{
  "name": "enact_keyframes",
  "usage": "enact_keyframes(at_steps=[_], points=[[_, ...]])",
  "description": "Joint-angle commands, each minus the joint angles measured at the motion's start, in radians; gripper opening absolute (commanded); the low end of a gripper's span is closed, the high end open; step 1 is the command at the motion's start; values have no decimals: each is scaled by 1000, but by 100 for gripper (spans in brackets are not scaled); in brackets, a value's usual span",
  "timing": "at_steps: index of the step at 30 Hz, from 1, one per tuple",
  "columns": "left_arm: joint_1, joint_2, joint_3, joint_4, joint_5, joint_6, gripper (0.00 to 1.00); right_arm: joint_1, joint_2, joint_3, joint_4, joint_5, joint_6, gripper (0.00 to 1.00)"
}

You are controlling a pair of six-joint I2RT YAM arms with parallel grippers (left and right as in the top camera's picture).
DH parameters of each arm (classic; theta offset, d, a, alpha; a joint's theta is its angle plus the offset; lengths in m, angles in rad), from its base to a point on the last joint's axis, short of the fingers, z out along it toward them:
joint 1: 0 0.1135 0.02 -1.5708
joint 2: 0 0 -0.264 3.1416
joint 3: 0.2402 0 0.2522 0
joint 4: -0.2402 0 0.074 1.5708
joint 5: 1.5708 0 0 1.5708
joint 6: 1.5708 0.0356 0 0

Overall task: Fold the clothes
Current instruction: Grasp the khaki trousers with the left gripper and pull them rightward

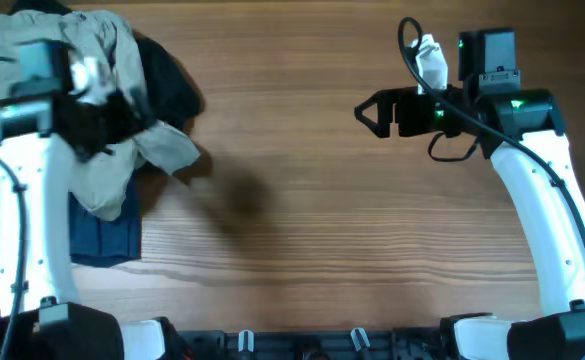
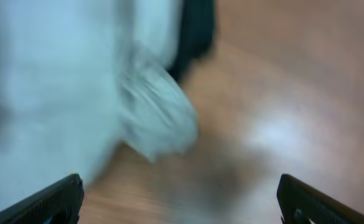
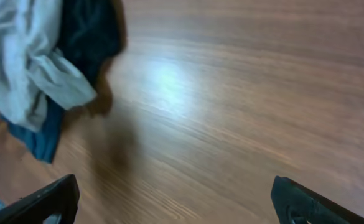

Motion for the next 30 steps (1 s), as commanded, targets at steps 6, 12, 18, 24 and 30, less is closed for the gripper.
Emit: enact_keyframes(at_steps=[6, 12, 18, 24, 30], points=[[251, 81, 24, 239, 14, 79, 100, 3, 6, 16, -58, 79, -8, 100], [245, 275, 24, 329, 10, 105, 99, 3, 6, 16, -59, 82, -28, 100], [230, 335, 25, 396, 11, 101, 16, 3, 6, 16, -32, 87, -27, 100], [179, 233, 43, 383, 11, 14, 4, 3, 6, 16, 11, 116, -25, 100], [-49, -19, 107, 360, -2, 14, 4, -34, 6, 22, 84, 116, 64, 98]])
